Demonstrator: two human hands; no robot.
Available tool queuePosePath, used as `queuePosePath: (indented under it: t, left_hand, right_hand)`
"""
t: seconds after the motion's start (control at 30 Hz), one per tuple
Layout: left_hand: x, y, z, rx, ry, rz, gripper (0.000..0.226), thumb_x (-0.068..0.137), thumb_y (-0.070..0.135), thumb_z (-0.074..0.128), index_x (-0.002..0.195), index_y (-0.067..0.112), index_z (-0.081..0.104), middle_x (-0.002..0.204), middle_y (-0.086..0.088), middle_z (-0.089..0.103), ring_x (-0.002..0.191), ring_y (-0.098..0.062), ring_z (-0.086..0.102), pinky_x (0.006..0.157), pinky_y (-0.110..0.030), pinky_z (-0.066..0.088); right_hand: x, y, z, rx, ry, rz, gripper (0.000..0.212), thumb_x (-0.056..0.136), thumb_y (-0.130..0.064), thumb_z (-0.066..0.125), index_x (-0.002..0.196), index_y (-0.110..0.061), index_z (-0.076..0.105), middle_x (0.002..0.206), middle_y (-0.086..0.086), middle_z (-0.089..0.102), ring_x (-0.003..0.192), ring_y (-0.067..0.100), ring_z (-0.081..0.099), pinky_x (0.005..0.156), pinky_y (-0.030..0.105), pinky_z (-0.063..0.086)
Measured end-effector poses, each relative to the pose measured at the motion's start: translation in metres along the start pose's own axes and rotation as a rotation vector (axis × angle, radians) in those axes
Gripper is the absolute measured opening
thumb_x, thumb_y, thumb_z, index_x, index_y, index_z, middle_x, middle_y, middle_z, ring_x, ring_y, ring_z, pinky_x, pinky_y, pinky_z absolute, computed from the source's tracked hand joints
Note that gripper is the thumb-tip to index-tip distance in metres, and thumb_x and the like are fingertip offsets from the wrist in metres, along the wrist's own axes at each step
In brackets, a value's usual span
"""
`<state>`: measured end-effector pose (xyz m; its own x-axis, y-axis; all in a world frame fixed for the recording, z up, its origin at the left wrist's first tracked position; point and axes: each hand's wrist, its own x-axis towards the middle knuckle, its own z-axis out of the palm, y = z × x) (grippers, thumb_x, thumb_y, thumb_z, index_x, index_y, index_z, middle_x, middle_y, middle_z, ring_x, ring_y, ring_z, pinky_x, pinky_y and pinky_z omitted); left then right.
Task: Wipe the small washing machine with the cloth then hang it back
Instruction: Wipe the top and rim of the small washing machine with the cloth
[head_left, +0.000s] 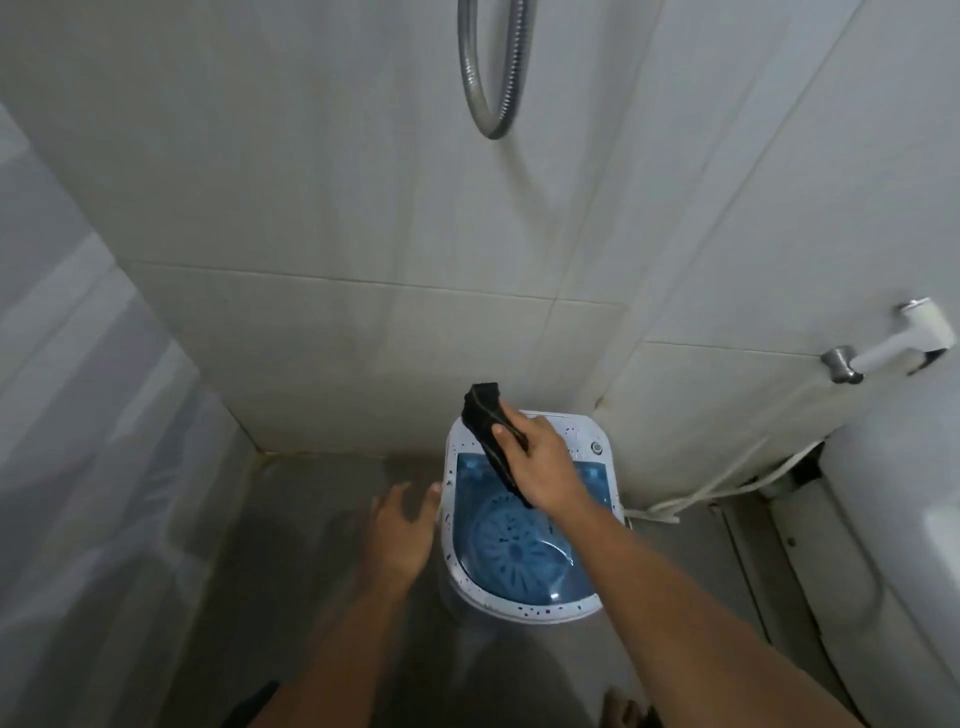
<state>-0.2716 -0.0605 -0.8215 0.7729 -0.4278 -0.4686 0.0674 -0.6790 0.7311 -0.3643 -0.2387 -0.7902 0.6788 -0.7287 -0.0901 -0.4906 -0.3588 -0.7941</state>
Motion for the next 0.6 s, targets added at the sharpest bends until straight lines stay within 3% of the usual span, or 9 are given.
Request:
queuePosePath:
  t: [0.07, 0.17, 0.23, 0.3, 0.43, 0.6]
  left_hand:
    - [0.011, -0.010, 0.003, -0.026, -0.023, -0.037, 0.065, 0.087, 0.064, 0.054, 0.139, 0.027, 0.053, 0.150, -0.007, 0.048, 0.136, -0.030, 0.048, 0.112, -0.048, 0.040]
    - [0.023, -0.023, 0.009, -0.126, -0.039, -0.059, 0.047, 0.092, 0.045, 0.061, 0.133, 0.020, 0.061, 0.140, -0.005, 0.060, 0.130, -0.026, 0.055, 0.110, -0.039, 0.042]
    - [0.027, -0.027, 0.014, -0.230, -0.087, -0.091, 0.030, 0.096, 0.031, 0.060, 0.122, 0.019, 0.068, 0.122, 0.001, 0.068, 0.118, -0.021, 0.060, 0.102, -0.031, 0.042]
    - [0.032, -0.026, 0.018, -0.274, -0.145, -0.100, 0.014, 0.098, 0.026, 0.057, 0.100, 0.032, 0.070, 0.100, 0.012, 0.068, 0.105, -0.016, 0.061, 0.093, -0.029, 0.042]
    - [0.042, -0.029, 0.023, -0.331, -0.243, -0.142, 0.022, 0.099, 0.027, 0.055, 0.088, 0.035, 0.071, 0.096, 0.001, 0.076, 0.096, -0.020, 0.071, 0.094, -0.044, 0.056]
    - [0.053, -0.039, 0.029, -0.379, -0.223, -0.148, 0.021, 0.098, 0.019, 0.057, 0.108, 0.021, 0.075, 0.088, -0.001, 0.076, 0.086, -0.025, 0.072, 0.086, -0.045, 0.060]
  right_hand:
    - [0.021, 0.002, -0.003, -0.159, 0.004, -0.075, 0.046, 0.103, -0.043, 0.049, 0.149, -0.037, 0.048, 0.110, 0.008, 0.057, 0.101, 0.023, 0.062, 0.091, 0.033, 0.050]
    - [0.044, -0.004, -0.008, -0.338, 0.011, -0.157, 0.050, 0.104, -0.039, 0.049, 0.153, -0.034, 0.041, 0.119, 0.007, 0.053, 0.098, 0.024, 0.061, 0.086, 0.038, 0.053]
    - [0.058, -0.005, -0.004, -0.493, 0.004, -0.194, 0.058, 0.104, -0.039, 0.048, 0.158, -0.035, 0.027, 0.121, 0.006, 0.050, 0.096, 0.026, 0.060, 0.080, 0.042, 0.056]
    - [0.068, -0.002, 0.005, -0.650, -0.057, -0.177, 0.067, 0.103, -0.039, 0.047, 0.160, -0.035, 0.011, 0.122, 0.006, 0.047, 0.098, 0.027, 0.056, 0.078, 0.045, 0.056]
    - [0.060, 0.014, 0.027, -0.841, -0.153, -0.132, 0.053, 0.104, -0.043, 0.045, 0.153, -0.027, 0.036, 0.132, 0.013, 0.041, 0.112, 0.035, 0.053, 0.086, 0.047, 0.055]
    - [0.049, 0.026, 0.040, -0.799, -0.016, -0.125, 0.047, 0.104, -0.044, 0.045, 0.147, -0.024, 0.047, 0.141, 0.012, 0.043, 0.116, 0.033, 0.052, 0.084, 0.049, 0.058]
